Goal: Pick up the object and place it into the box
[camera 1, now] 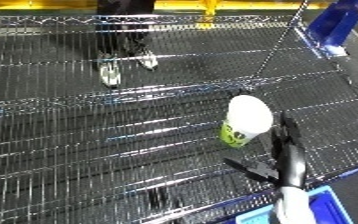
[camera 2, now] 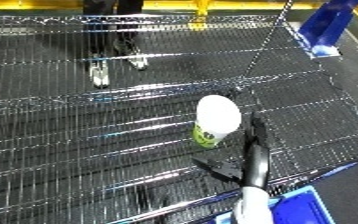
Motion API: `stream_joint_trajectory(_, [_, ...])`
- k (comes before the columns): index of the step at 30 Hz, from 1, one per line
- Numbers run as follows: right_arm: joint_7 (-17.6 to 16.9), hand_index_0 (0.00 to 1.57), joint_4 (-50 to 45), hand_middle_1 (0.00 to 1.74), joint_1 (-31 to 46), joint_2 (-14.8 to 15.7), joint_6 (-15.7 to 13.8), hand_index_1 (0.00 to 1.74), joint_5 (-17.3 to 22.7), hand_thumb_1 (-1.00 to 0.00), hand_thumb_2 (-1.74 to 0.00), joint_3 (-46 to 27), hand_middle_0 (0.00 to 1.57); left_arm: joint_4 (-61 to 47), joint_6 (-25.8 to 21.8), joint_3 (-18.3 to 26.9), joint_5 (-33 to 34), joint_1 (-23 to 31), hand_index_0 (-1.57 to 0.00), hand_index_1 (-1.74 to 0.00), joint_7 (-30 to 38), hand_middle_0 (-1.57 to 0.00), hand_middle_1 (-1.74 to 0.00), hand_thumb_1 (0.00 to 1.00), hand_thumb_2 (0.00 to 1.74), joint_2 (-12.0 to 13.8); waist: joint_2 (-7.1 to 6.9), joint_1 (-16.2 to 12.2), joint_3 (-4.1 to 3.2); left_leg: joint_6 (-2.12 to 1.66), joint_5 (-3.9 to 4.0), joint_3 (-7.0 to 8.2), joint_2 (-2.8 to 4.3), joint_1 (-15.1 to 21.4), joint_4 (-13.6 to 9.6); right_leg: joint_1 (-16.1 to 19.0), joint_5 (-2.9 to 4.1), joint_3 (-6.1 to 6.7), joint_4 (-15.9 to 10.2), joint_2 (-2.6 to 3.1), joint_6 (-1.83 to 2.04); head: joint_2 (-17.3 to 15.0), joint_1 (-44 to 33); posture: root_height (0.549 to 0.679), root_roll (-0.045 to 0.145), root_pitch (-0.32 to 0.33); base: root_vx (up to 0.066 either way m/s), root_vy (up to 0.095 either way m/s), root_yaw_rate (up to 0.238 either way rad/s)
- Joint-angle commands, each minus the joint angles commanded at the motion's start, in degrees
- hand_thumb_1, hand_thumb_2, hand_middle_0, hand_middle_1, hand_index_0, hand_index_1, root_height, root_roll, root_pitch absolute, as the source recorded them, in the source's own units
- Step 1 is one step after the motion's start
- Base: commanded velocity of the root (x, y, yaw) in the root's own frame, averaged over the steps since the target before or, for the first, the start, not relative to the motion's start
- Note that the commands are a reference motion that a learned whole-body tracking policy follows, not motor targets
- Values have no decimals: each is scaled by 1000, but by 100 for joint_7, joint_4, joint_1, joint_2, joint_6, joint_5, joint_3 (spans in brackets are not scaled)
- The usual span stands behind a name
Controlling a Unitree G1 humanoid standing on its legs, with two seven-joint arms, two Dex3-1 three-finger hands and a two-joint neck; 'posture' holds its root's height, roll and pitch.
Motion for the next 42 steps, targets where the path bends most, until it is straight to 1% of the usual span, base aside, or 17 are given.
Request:
stream_joint_trajectory(4, [-41, 0, 84, 0, -171, -61, 85, 0, -52, 0, 0, 76, 0, -35, -9, 32, -30, 21, -1570, -1740, -28, -1570, -1740, 1000, 1740, 46, 14, 34, 0, 13, 2, -15, -10, -64, 33, -60, -6, -16, 43, 0, -2, 177, 58, 596, 37, 263, -17, -19, 9])
stream_joint_trajectory(8, [-84, 0, 202, 0, -291, -125, 134, 0, 79, 0, 0, 114, 0, -46, -14, 53, -80, 35, -1570, -1740, -51, -1570, -1740, 1000, 1740, 93, 32, 46, 0, 18, 8, -17, -16, -126, 73, -113, -7, -23, 84, -7, -3, 357, 85, 594, 37, 265, -12, -7, 3])
stream_joint_trajectory(11, [-87, 235, 305, 261, -382, -154, 174, 261, 96, -150, -261, 141, 235, -51, -14, 59, -115, 41, -1570, -1740, -62, -1570, -1740, 1000, 1740, 121, 44, 64, 0, 22, 3, -17, -32, -186, 128, -163, -8, -27, 124, -10, -6, 486, 109, 592, 36, 267, -10, -5, 9])
stream_joint_trajectory(14, [-84, 471, 365, 522, -485, -185, 206, 522, 93, -300, -522, 181, 471, -68, -20, 60, -147, 57, -1570, -1740, -73, -1570, -1740, 1000, 1740, 143, 56, 85, 0, 32, -2, -18, -49, -237, 165, -207, -12, -30, 153, -7, -10, 496, 153, 591, 36, 270, -11, -2, 15])
stream_joint_trajectory(18, [-106, 785, 417, 870, -535, -227, 219, 870, 100, -500, -870, 197, 785, -103, -45, 87, -170, 119, -1570, -1740, -114, -1570, -1740, 1000, 1740, 150, 69, 99, 0, 33, -9, -20, -62, -271, 189, -233, -16, -25, 164, -6, -14, 562, 147, 590, 36, 274, -3, 6, 13])
stream_joint_trajectory(21, [-131, 1020, 470, 1131, -533, -231, 210, 1131, 70, -650, -1131, 197, 1020, -126, -59, 111, -191, 149, -1570, -1740, -144, -1570, -1740, 1000, 1740, 154, 77, 106, 0, 40, -13, -25, -69, -277, 194, -236, -13, -25, 159, -10, -12, 552, 177, 590, 35, 275, -11, 12, 0])
stream_joint_trajectory(27, [-184, 1020, 559, 1131, -540, -198, 222, 1131, -51, -650, -1131, 241, 1020, -143, -53, 117, -253, 137, -1570, -1740, -147, -1570, -1740, 1000, 1740, 175, 68, 113, 0, 43, -4, -30, -64, -200, 126, -171, 11, -35, 93, -20, 3, 587, 206, 593, 33, 273, -25, 20, -2])
stream_joint_trajectory(32, [-182, 1020, 574, 1131, -535, -172, 113, 1131, -88, -650, -1131, 307, 1020, -105, -100, 106, -279, 126, -1570, -1740, -137, -1570, -1740, 1000, 1740, 162, 56, 102, 0, 36, 19, -33, -54, -58, 14, -56, 46, -40, -15, -30, 7, 533, 196, 597, 33, 265, -36, 36, -17])
stream_joint_trajectory(36, [-134, 1020, 443, 1131, -457, -158, -49, 1131, -134, -650, -1131, 280, 1020, -94, -173, 117, -285, 179, -1570, -1740, -130, -1570, -1740, 1000, 1740, 119, 33, 73, 0, 27, 46, -34, -39, 102, -115, 77, 69, -35, -125, -22, 7, 474, 122, 601, 32, 255, -43, 52, -30])
stream_joint_trajectory(38, [-98, 1020, 312, 1131, -367, -146, -154, 1131, -160, -650, -1131, 215, 1020, -86, -212, 131, -270, 225, -1570, -1740, -128, -1570, -1740, 1000, 1740, 75, 13, 50, 0, 20, 61, -33, -23, 207, -194, 167, 78, -33, -190, -17, 7, 496, 23, 604, 32, 249, -42, 53, -37])
stream_joint_trajectory(40, [-63, 1020, 109, 1131, -224, -144, -234, 1131, -195, -650, -1131, 113, 1020, -89, -248, 158, -239, 287, -1570, -1740, -131, -1570, -1740, 1000, 1740, 33, -19, 21, 0, 16, 83, -35, -2, 341, -304, 285, 91, -33, -284, -10, 11, 546, -65, 607, 32, 242, -52, 42, -30])
stream_joint_trajectory(42, [-35, 1020, -156, 1131, -52, -156, -283, 1131, -212, -650, -1131, -1, 1020, -100, -290, 190, -198, 356, -1570, -1740, -132, -1570, -1740, 1000, 1740, -5, -61, -11, 0, 10, 114, -38, 20, 481, -427, 417, 112, -36, -397, 0, 18, 528, -120, 611, 31, 235, -64, 37, -31])
